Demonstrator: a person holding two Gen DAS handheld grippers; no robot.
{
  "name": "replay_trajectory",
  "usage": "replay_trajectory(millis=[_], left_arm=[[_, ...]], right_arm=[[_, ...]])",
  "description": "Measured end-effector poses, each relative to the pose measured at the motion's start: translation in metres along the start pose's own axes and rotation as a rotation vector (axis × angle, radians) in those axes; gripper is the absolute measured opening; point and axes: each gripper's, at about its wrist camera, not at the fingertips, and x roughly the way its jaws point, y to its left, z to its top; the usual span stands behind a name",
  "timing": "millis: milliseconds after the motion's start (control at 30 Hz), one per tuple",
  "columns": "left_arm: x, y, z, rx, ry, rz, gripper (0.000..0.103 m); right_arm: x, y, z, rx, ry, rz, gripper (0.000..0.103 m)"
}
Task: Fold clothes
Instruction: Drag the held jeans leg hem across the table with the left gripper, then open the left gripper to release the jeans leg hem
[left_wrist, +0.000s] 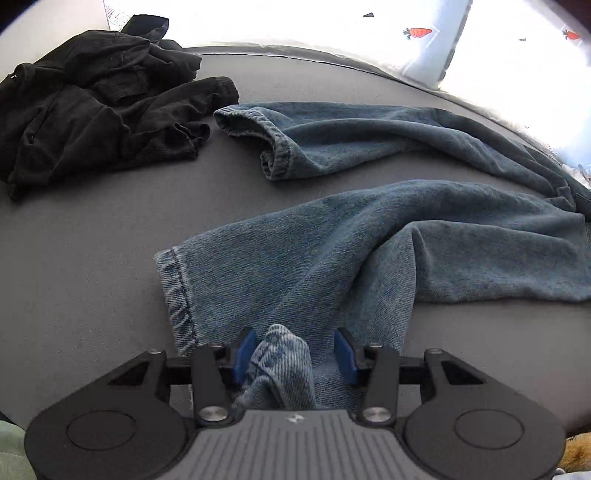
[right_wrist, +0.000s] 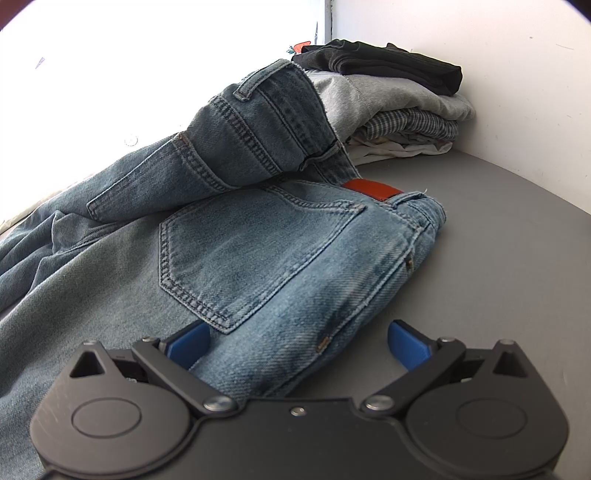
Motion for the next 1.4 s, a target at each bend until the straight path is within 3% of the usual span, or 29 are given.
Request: replay_trajectory(millis=[100, 167, 300, 367, 433, 600, 633, 700, 800, 867, 1000, 1100, 1267, 1333, 1400], left_arm=[[-0.012, 0.012, 0.006, -0.095, -0.039, -0.05, 0.056], [-0.024, 0.023, 0.01, -0.171, -0.08, -0.076, 0.071], [-0.049, 0.038, 0.021, -0.205, -0.171, -0.076, 0.078], [-0.052, 0.048, 0.027, -0.224, -0.192, -0.034, 0.082], [-0.041, 0.055, 0.03, -0.219, -0.162, 0.021, 0.082], [0.005, 0.059, 0.025, -0.171, -0.056, 0.068, 0.08], [0.01, 0.056, 0.023, -0.16, -0.071, 0.09, 0.077], [0.016, 0.051, 0.021, -0.135, -0.1, 0.114, 0.054], [0.012, 0.047, 0.029, -0.109, -0.145, 0.157, 0.003], [0.006, 0.046, 0.037, -0.098, -0.189, 0.188, 0.004], [-0.022, 0.067, 0.069, -0.144, -0.323, 0.159, 0.004], [-0.025, 0.071, 0.097, -0.097, -0.376, 0.153, 0.004], [0.029, 0.058, 0.111, -0.033, -0.21, 0.282, 0.008], [0.033, 0.052, 0.105, -0.059, -0.192, 0.303, 0.01], [0.028, 0.048, 0.092, -0.121, -0.204, 0.302, 0.033]], right_arm=[[0.0, 0.0, 0.0, 0.0, 0.0, 0.0, 0.103], [0.0, 0.0, 0.0, 0.0, 0.0, -0.001, 0.103], [-0.001, 0.0, 0.0, -0.001, 0.001, -0.001, 0.103], [-0.002, 0.0, -0.001, -0.002, 0.002, -0.002, 0.103], [-0.005, 0.001, -0.004, -0.002, 0.002, -0.005, 0.103], [-0.017, 0.001, -0.012, 0.004, 0.002, -0.011, 0.103], [-0.02, 0.001, -0.014, 0.005, 0.003, -0.011, 0.103], [-0.026, 0.001, -0.019, 0.006, 0.003, -0.01, 0.103], [-0.035, 0.002, -0.025, 0.003, 0.003, -0.01, 0.103], [-0.04, 0.002, -0.029, 0.003, 0.003, -0.012, 0.103], [-0.045, 0.002, -0.033, 0.005, 0.003, -0.014, 0.103], [-0.048, 0.002, -0.035, 0.006, 0.004, -0.015, 0.103], [-0.05, 0.001, -0.036, 0.007, 0.005, -0.013, 0.103], [-0.051, 0.0, -0.037, 0.007, 0.006, -0.011, 0.103], [-0.052, 0.0, -0.038, 0.004, 0.007, -0.004, 0.103]])
